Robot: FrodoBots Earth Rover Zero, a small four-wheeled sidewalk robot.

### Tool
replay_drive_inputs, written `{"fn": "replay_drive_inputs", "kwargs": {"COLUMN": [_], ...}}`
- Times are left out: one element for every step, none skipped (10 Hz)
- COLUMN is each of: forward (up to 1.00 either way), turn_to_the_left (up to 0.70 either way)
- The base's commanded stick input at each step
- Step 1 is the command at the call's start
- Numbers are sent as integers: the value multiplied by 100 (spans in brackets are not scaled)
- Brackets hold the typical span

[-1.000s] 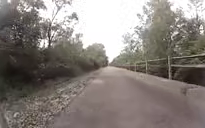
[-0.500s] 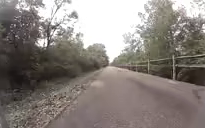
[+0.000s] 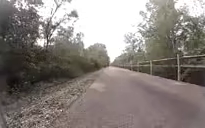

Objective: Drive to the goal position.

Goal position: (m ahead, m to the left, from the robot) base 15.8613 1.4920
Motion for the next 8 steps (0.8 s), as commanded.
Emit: {"fn": "replay_drive_inputs", "kwargs": {"forward": [70, 70, 70, 70, 70, 70, 70, 70], "turn_to_the_left": [-1, 0, 0, 0, 0, -1, -7, -10]}}
